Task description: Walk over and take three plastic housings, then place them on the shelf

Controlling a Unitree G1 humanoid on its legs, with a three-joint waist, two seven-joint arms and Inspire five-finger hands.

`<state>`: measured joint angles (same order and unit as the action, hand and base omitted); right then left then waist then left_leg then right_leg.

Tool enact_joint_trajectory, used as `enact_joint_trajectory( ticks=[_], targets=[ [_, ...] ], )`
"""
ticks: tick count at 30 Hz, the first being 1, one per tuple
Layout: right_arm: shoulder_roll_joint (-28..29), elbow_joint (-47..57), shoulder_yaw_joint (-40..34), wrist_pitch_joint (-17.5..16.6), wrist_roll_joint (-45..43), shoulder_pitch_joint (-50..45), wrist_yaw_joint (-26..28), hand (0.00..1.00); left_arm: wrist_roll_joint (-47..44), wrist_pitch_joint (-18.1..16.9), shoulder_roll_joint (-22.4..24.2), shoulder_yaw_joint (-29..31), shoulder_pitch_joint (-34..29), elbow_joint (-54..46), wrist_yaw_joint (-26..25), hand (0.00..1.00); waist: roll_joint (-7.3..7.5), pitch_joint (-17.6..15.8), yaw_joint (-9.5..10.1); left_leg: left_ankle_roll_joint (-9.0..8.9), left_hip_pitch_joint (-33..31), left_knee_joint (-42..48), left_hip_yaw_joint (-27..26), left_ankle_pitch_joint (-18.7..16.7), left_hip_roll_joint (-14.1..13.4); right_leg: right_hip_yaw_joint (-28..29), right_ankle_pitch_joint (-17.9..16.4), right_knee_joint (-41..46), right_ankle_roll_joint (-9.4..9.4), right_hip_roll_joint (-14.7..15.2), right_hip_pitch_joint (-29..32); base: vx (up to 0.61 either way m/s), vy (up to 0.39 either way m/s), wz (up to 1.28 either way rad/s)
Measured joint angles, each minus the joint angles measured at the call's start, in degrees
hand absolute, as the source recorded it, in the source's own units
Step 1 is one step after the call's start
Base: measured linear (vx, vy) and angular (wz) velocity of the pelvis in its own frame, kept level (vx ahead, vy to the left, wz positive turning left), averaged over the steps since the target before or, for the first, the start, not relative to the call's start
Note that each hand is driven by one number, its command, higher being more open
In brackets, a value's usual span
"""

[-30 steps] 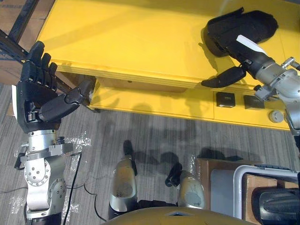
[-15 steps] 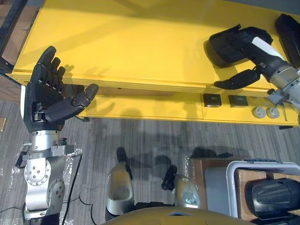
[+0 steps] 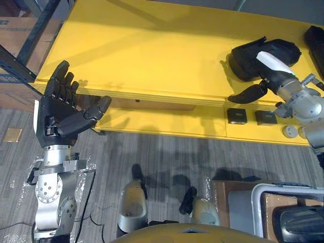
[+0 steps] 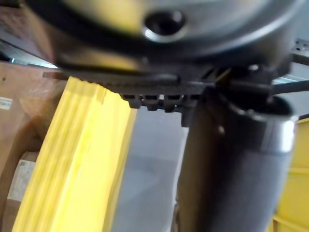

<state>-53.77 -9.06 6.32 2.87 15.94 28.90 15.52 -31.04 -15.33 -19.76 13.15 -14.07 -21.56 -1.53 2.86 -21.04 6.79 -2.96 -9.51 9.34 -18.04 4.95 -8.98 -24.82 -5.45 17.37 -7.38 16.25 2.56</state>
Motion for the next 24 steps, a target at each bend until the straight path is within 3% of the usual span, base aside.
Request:
enact_joint_trajectory(
  ticks=[4,10,11,24],
  targets=[
    [1.27,-0.17,-0.01,5.12,5.96,1.53,-2.4,1.0,0.07,0.66,1.86,-0.11,-0.18,0.0,-0.97,1.0,-0.8,0.2,-0.58,0.14,0.04,-0.58,0.24,0.45,0.42,-0.18,-0.18,0.74,0.02,0.47,0.27,-0.02,-0.001,0.05],
    [3.37,0.43,-0.03,8.46,7.99,1.87,-3.83,1.0,0.11,0.77,1.92,-1.11,-0.81,-0.02,-0.84,1.0,-0.91,0.16,-0.94,-0.19,0.04,-0.61,0.14,0.26,0.37,-0.01,-0.39,1.5,0.29,0.65,0.74,-0.02,-0.003,-0.01],
    [3.88,0.52,-0.08,8.94,8.09,1.97,-4.26,0.0,0.11,0.78,1.95,-1.11,-1.22,-0.08,-0.85,1.0,-0.92,0.16,-0.98,-0.19,0.03,-0.61,0.13,0.29,0.36,0.01,-0.39,1.52,0.3,0.65,0.79,-0.03,-0.016,-0.02],
    [4.76,0.82,-0.08,9.45,8.11,2.45,-3.87,0.0,0.2,3.18,3.3,-1.12,-2.17,-0.15,-0.73,1.0,-2.83,-0.49,-1.41,0.31,-0.09,-0.61,0.06,0.78,0.33,0.0,-0.34,1.66,0.25,0.68,0.98,0.01,-0.007,0.0]
  ],
)
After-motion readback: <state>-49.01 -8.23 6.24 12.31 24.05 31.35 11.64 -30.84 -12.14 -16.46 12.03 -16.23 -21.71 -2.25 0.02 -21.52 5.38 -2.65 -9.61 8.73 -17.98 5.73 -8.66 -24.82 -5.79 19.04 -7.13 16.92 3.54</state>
